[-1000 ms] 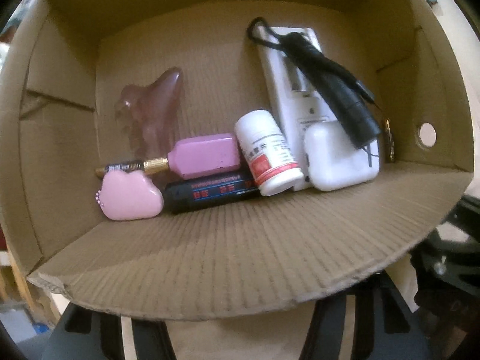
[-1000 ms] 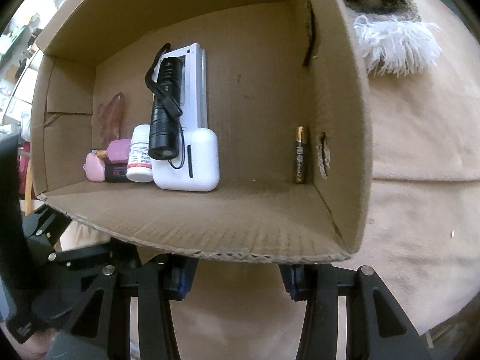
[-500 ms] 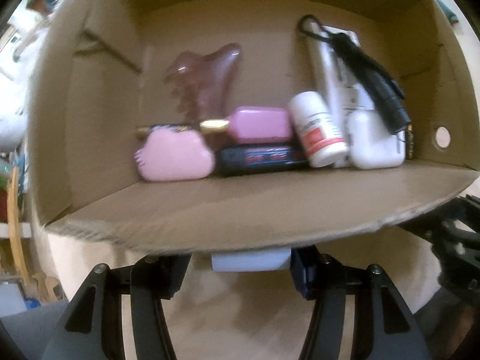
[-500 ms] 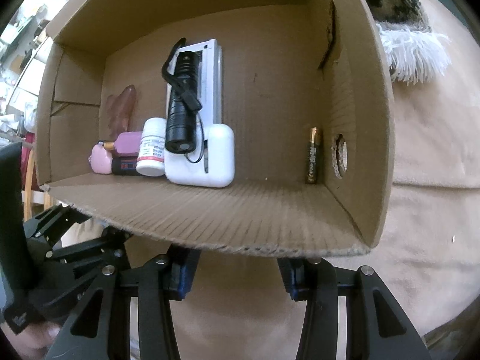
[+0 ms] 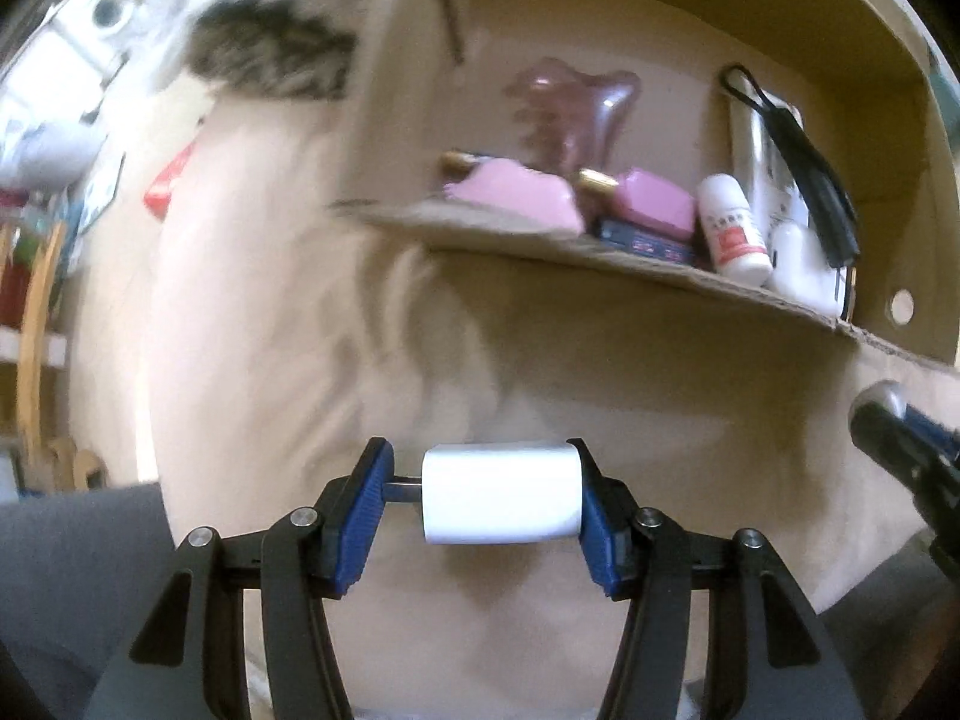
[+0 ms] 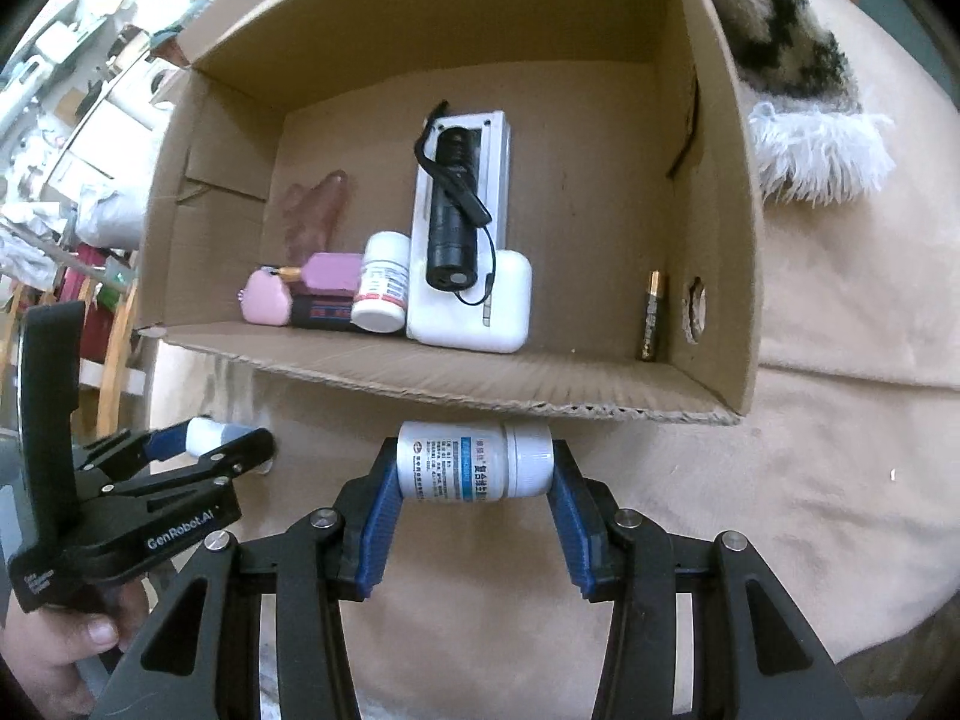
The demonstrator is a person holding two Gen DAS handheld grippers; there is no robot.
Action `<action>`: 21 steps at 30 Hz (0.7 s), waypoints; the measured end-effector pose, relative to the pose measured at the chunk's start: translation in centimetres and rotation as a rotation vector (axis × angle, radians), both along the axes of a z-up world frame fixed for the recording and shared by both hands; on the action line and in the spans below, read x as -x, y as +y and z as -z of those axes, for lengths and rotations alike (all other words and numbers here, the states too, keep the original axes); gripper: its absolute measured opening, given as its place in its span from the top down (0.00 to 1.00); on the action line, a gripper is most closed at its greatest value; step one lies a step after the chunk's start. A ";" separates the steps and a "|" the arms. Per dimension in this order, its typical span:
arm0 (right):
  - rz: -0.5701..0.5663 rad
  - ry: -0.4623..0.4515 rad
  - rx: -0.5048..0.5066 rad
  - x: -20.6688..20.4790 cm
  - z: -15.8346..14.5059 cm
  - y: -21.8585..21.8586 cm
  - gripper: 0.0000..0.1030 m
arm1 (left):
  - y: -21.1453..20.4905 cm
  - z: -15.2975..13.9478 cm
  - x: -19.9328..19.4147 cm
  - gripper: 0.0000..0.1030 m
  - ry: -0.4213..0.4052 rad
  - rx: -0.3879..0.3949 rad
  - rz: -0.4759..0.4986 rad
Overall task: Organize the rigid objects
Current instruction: 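Carry the white cup and pill bottle over into the box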
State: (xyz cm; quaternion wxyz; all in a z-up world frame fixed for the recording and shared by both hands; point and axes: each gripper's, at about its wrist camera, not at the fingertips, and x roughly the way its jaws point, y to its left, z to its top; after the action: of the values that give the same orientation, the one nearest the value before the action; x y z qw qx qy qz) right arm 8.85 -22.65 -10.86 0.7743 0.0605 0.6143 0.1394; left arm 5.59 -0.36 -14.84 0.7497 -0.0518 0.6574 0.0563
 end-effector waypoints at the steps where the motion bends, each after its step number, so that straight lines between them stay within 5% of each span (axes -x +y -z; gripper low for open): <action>1: 0.005 -0.002 -0.004 0.2 -0.2 -0.1 0.52 | 0.6 -0.4 0.4 0.48 -0.006 0.001 -0.010; 8: 0.035 -0.086 -0.037 1.6 -2.8 -0.2 0.52 | 2.8 -3.9 1.4 0.48 -0.104 -0.005 -0.038; 21: 0.098 -0.368 -0.118 1.3 -8.8 -1.9 0.52 | -2.1 -12.3 -3.0 0.48 -0.320 -0.050 -0.002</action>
State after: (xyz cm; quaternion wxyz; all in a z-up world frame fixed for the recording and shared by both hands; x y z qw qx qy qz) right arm 7.55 -24.55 -2.03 0.8745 0.1091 0.4494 0.1462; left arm 8.57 -2.49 -2.50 0.8458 -0.0418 0.5280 0.0645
